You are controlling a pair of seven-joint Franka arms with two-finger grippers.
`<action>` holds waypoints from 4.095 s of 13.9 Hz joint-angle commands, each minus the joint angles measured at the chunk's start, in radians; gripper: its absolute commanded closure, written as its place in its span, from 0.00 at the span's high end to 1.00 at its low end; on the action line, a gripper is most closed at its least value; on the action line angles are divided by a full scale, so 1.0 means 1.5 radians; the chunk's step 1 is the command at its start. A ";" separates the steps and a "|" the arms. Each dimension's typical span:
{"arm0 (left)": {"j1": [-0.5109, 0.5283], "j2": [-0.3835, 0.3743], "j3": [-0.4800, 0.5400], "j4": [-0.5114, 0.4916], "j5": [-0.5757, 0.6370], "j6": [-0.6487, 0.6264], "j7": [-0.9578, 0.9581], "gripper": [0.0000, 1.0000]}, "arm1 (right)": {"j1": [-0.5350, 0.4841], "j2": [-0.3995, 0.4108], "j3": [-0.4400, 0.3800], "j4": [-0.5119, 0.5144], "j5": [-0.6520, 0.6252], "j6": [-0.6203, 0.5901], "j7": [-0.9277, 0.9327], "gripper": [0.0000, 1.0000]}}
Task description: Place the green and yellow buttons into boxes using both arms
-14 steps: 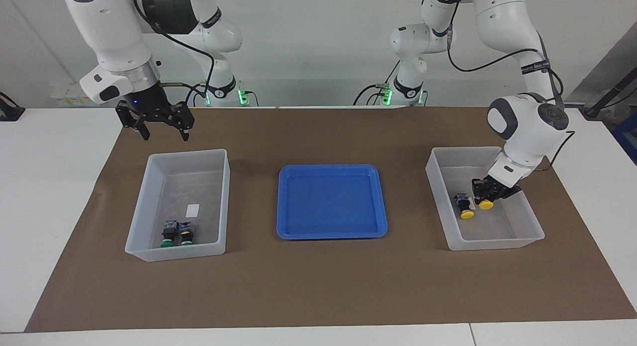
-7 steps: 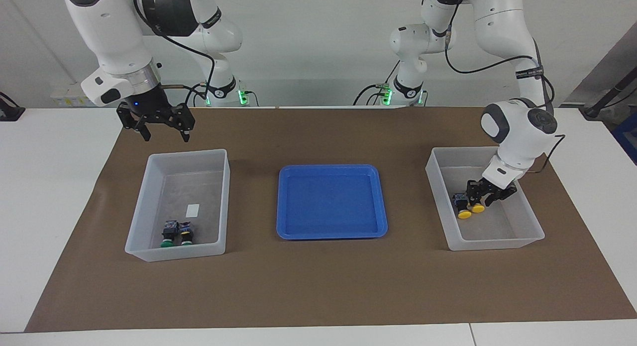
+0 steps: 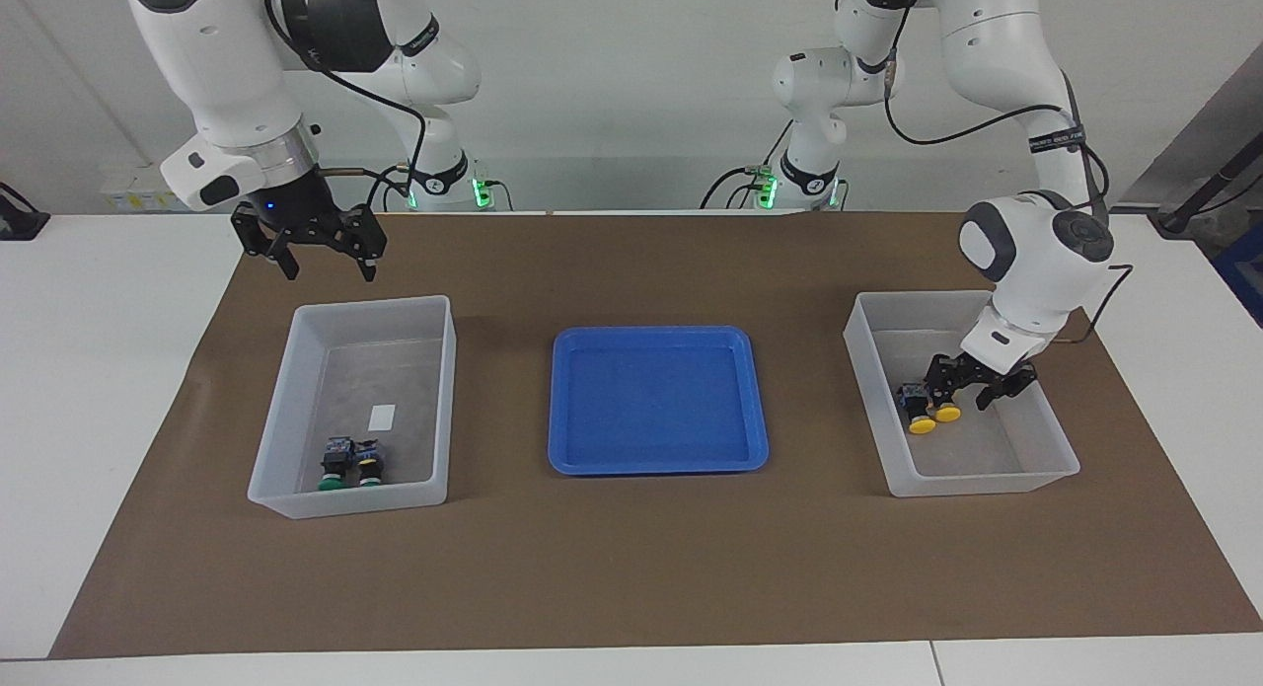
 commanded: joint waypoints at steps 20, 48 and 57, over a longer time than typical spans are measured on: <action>-0.083 -0.079 -0.005 0.082 0.009 -0.169 -0.055 1.00 | -0.004 0.003 0.002 0.008 0.012 -0.012 0.007 1.00; -0.073 -0.081 -0.002 0.074 0.009 -0.173 -0.053 1.00 | -0.004 0.003 0.002 0.008 0.012 -0.012 0.007 1.00; -0.073 -0.081 -0.002 0.074 0.008 -0.173 -0.053 1.00 | -0.004 0.003 0.002 0.008 0.012 -0.012 0.007 1.00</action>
